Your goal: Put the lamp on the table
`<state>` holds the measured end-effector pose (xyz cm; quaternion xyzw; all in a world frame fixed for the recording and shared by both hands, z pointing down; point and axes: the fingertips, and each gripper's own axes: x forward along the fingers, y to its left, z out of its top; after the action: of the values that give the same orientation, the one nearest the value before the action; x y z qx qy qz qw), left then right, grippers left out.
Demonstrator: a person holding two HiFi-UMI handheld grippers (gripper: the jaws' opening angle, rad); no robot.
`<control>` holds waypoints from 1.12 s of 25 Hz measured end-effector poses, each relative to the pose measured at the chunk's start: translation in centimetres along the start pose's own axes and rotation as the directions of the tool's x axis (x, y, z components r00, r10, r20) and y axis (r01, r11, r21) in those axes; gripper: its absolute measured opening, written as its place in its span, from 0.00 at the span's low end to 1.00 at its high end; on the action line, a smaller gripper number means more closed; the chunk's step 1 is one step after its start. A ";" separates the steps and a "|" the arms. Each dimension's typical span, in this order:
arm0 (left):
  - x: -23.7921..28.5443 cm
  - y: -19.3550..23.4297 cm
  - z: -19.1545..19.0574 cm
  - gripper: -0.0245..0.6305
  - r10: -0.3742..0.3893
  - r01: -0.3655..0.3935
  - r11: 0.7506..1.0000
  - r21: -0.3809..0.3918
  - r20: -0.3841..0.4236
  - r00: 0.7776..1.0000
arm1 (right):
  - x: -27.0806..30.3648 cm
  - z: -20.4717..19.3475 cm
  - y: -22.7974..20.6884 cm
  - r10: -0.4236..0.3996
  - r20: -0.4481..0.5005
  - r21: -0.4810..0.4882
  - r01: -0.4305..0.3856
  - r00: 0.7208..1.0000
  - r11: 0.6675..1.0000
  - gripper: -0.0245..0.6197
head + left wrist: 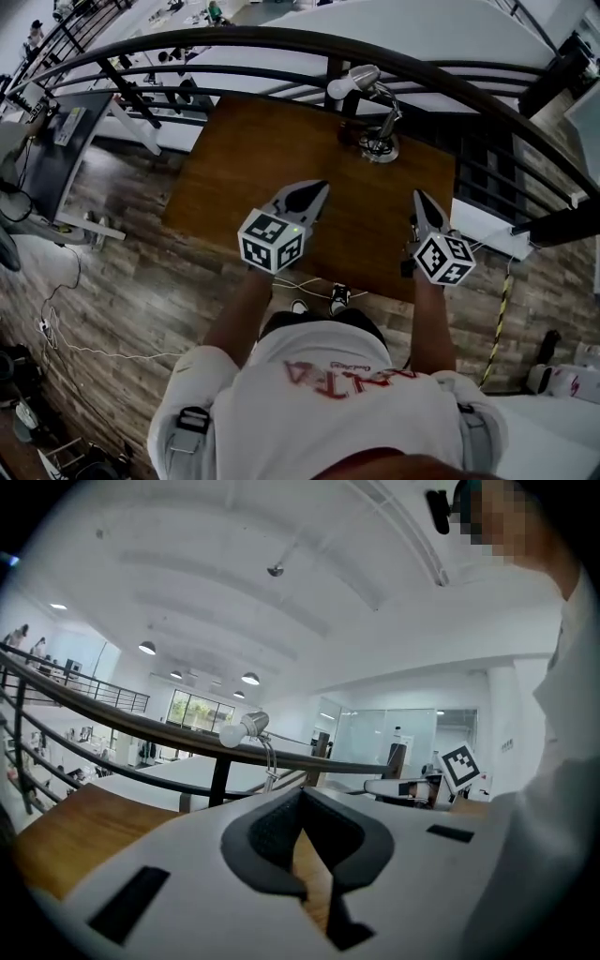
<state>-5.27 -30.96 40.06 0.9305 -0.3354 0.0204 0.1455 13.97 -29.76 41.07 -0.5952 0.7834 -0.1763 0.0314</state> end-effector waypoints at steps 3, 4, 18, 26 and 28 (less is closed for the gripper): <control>-0.8 -0.5 1.3 0.05 -0.005 0.005 1.000 0.001 0.026 1.000 | -1.5 1.7 1.3 0.001 0.027 -0.062 0.001 1.000 0.998 0.04; -1.2 -0.8 1.9 0.05 -0.004 0.004 1.000 0.004 0.035 0.999 | -1.9 2.2 1.7 0.004 0.033 -0.083 -0.001 0.999 0.997 0.04; -4.7 -1.2 8.5 0.05 -0.005 -0.007 0.996 0.088 0.136 0.991 | -4.8 7.6 6.0 0.043 0.121 -0.206 -0.018 0.992 0.978 0.04; -4.1 -2.0 9.1 0.05 -0.026 0.012 0.996 0.087 0.159 0.987 | -4.4 7.2 5.9 0.051 0.072 -0.239 -0.033 0.996 0.970 0.04; -4.2 -1.9 9.1 0.05 -0.029 0.015 0.997 0.082 0.161 0.987 | -4.4 7.4 6.0 0.050 0.068 -0.247 -0.032 0.996 0.969 0.04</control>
<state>-7.81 -29.56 30.27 0.9379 -0.3348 -0.0435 0.0803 11.65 -26.05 31.59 -0.5842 0.8096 -0.0552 -0.0099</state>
